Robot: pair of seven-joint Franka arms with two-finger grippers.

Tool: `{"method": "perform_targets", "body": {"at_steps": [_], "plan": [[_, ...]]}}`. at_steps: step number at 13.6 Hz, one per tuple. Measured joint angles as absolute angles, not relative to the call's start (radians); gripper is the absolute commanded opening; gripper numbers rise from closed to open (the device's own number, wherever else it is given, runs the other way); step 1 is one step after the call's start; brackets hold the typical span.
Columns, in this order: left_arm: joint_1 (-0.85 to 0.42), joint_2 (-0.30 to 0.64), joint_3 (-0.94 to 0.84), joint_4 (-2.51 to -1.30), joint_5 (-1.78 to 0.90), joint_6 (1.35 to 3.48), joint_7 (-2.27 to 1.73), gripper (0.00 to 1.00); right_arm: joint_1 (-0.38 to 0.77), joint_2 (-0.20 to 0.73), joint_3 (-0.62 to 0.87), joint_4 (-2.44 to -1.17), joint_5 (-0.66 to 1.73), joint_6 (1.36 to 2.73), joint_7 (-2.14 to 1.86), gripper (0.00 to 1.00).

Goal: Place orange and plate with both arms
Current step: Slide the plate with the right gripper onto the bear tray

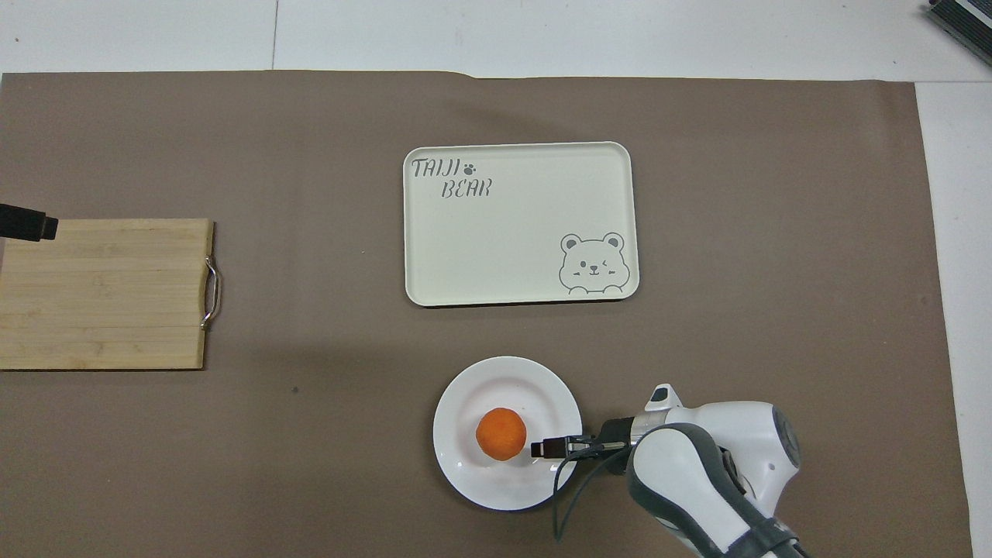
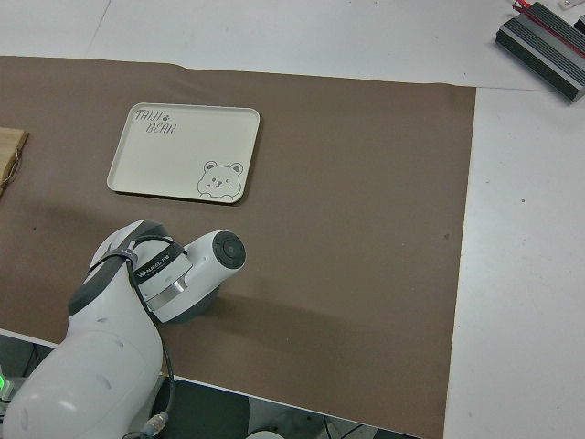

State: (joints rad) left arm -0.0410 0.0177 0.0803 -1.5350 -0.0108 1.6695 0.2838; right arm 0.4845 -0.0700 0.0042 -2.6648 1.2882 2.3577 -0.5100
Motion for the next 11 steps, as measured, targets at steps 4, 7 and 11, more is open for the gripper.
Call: {"method": "perform_targets", "body": {"at_steps": [4, 7, 11], "plan": [[-0.037, 0.038, 0.08, -1.524, -0.01, 1.669, 0.282, 1.0, 0.484, -0.069, 0.003, -2.669, 1.296, 2.356, -0.51, 0.0], [-0.034, 0.043, 0.08, -1.534, -0.01, 1.669, 0.249, 1.0, 0.483, -0.069, 0.003, -2.669, 1.296, 2.352, -0.51, 0.0], [-0.034, 0.043, 0.08, -1.55, -0.01, 1.665, 0.212, 1.0, 0.428, -0.067, 0.001, -2.669, 1.298, 2.258, -0.509, 0.0]]}}
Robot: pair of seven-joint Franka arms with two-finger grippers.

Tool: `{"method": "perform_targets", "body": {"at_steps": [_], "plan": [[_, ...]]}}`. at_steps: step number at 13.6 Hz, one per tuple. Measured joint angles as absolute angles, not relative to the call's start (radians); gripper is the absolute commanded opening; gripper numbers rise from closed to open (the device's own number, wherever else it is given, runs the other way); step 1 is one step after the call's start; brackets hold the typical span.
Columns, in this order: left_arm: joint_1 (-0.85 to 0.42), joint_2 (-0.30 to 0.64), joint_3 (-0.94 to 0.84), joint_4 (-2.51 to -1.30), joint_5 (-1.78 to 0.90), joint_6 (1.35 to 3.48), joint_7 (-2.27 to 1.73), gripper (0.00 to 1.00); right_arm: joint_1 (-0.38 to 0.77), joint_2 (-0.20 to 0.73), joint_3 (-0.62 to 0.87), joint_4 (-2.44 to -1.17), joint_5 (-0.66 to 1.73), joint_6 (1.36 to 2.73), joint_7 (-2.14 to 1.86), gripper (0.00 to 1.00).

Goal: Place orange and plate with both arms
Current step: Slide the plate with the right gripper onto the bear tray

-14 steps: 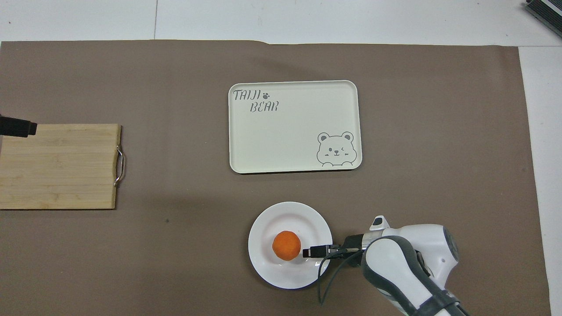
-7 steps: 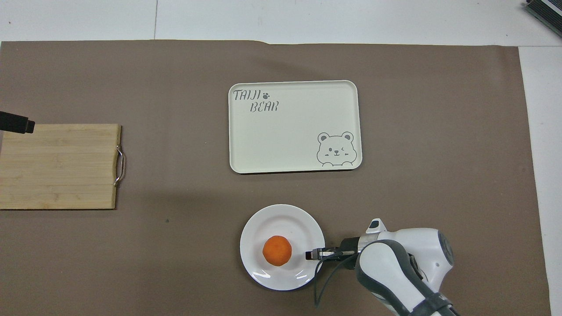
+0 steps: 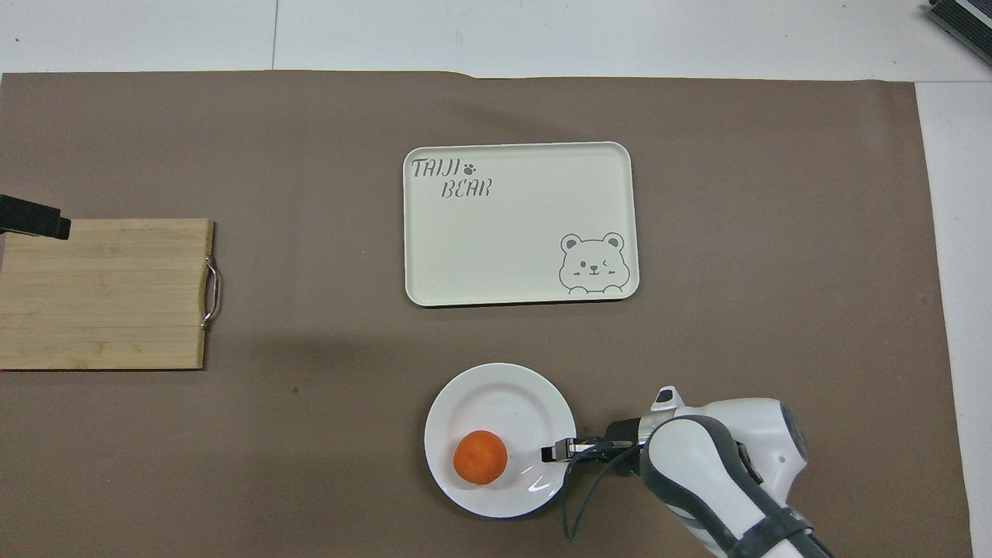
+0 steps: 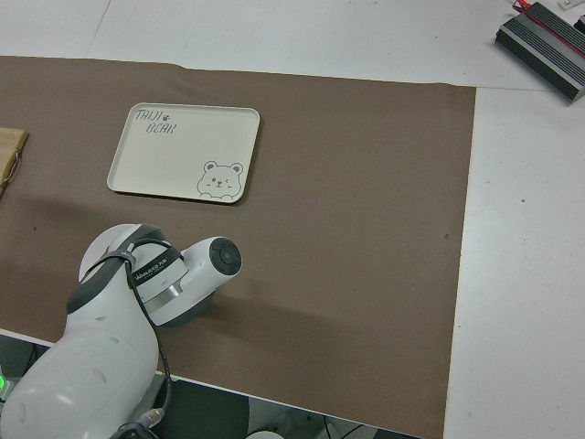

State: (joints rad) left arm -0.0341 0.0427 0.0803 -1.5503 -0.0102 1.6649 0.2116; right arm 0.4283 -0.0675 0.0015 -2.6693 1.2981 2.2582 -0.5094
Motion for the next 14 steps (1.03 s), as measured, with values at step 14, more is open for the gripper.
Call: {"method": "perform_targets", "body": {"at_steps": [14], "plan": [[-0.034, 0.029, 0.074, -1.58, -0.01, 1.653, 0.203, 1.0, 0.262, 0.13, -0.01, -2.301, 1.257, 2.203, -0.297, 0.0]]}}
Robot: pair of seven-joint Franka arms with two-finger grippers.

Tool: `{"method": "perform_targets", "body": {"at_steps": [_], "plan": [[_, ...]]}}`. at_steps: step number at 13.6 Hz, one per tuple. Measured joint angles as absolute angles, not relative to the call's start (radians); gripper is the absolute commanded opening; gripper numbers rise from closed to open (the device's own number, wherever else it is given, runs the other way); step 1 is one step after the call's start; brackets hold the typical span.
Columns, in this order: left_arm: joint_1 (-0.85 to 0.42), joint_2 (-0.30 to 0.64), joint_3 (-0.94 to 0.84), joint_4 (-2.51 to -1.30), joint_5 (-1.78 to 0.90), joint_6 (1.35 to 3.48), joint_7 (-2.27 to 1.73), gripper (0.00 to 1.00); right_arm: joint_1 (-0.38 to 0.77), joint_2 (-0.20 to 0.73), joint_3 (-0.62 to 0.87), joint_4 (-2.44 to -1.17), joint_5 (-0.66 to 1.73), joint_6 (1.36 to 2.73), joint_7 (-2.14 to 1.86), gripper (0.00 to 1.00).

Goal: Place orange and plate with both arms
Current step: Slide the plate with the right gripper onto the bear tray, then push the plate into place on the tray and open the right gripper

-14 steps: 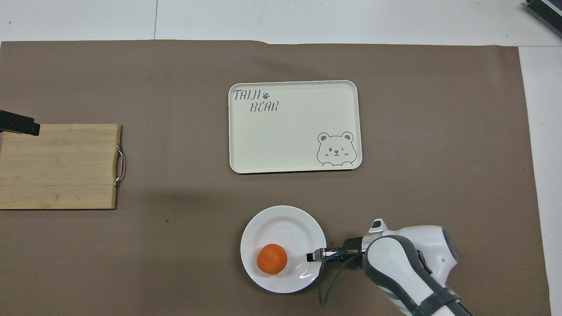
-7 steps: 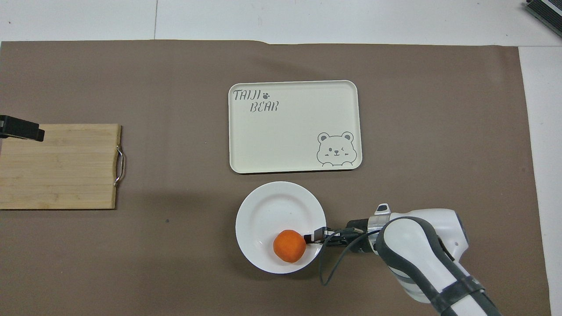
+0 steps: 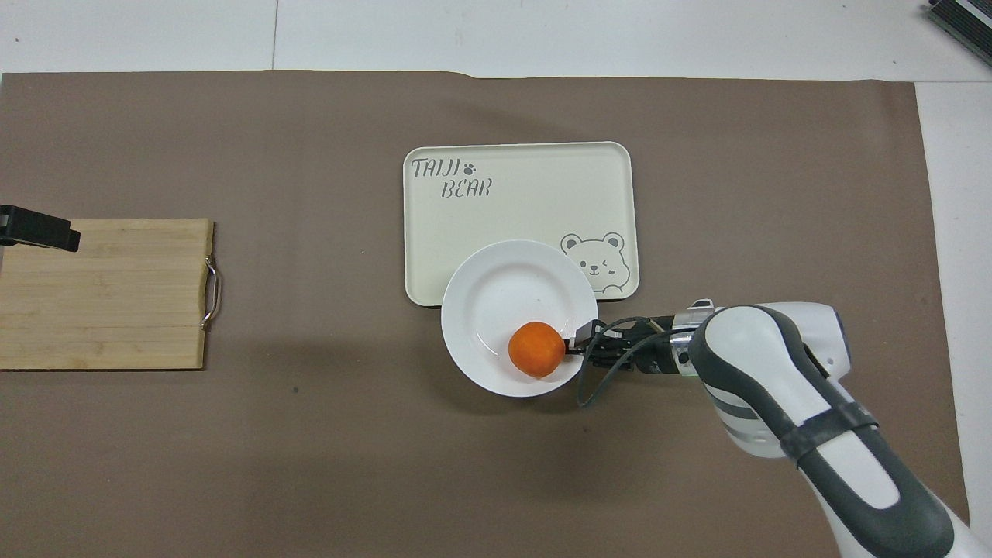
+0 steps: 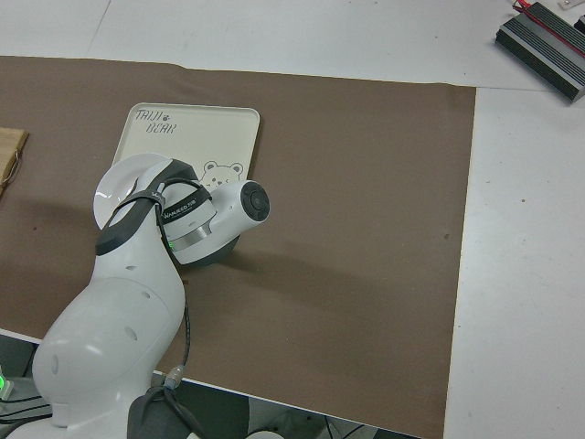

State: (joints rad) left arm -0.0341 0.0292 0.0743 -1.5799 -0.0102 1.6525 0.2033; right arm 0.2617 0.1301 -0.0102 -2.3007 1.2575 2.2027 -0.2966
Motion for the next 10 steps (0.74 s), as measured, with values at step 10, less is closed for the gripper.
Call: {"method": "perform_targets", "body": {"at_steps": [10], "plan": [[-0.034, 0.025, 0.071, -1.591, -0.01, 1.652, 0.203, 1.0, 0.221, 0.431, -0.013, -1.892, 1.137, 2.203, -0.099, 0.0]]}}
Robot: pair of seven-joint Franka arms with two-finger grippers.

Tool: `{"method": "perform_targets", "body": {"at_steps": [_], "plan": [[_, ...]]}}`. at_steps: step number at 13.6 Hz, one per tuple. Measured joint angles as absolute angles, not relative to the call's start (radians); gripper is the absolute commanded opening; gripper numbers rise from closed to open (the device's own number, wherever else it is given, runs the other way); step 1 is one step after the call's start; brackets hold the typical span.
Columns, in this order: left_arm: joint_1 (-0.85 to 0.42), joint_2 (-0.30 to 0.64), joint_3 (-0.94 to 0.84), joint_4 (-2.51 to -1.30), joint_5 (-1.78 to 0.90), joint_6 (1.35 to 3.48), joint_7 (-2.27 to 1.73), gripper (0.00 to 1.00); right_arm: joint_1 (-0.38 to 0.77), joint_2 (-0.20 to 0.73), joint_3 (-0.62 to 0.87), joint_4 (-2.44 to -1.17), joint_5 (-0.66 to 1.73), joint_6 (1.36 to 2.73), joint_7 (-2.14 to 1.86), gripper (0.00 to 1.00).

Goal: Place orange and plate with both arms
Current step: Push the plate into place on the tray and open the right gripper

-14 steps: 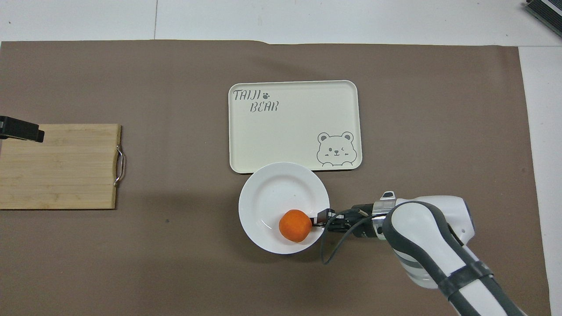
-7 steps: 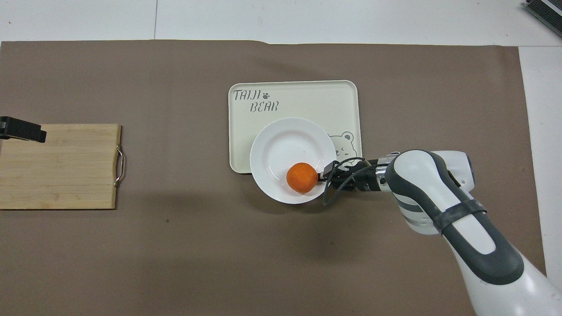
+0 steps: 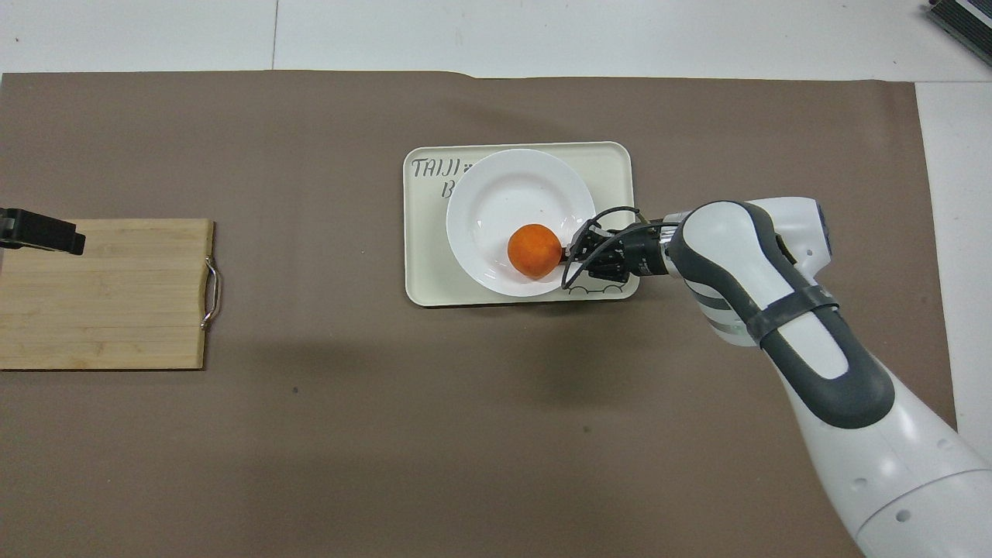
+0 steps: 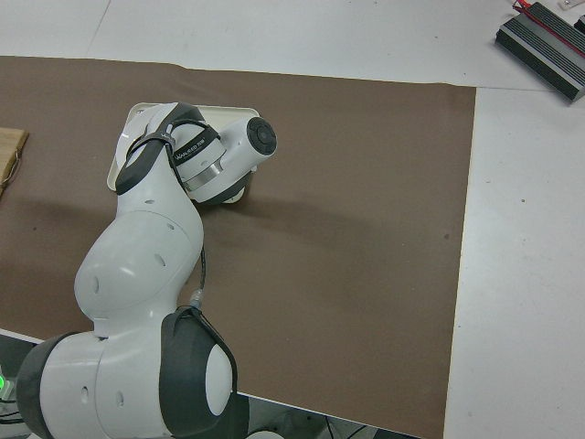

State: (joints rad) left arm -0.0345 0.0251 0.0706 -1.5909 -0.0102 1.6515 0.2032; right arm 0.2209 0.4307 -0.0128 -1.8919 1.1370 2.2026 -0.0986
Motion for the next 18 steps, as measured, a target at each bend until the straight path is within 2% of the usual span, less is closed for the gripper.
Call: {"method": "perform_targets", "body": {"at_steps": [5, 6, 7, 12, 18], "plan": [[-0.035, 0.024, 0.07, -1.592, -0.01, 1.652, 0.203, 1.0, 0.238, 0.484, -0.01, -1.869, 1.137, 2.233, -0.099, 0.0], [-0.035, 0.023, 0.07, -1.592, -0.01, 1.651, 0.203, 1.0, 0.244, 0.486, -0.009, -1.869, 1.137, 2.249, -0.099, 0.27], [-0.035, 0.023, 0.07, -1.592, -0.01, 1.651, 0.203, 1.0, 0.247, 0.487, -0.009, -1.869, 1.137, 2.264, -0.099, 0.99], [-0.035, 0.023, 0.07, -1.592, -0.01, 1.651, 0.203, 1.0, 0.234, 0.482, -0.016, -1.859, 1.124, 2.288, -0.101, 1.0], [-0.035, 0.023, 0.068, -1.594, -0.01, 1.651, 0.203, 1.0, 0.2, 0.38, -0.019, -1.87, 0.932, 2.282, -0.09, 1.0]]}}
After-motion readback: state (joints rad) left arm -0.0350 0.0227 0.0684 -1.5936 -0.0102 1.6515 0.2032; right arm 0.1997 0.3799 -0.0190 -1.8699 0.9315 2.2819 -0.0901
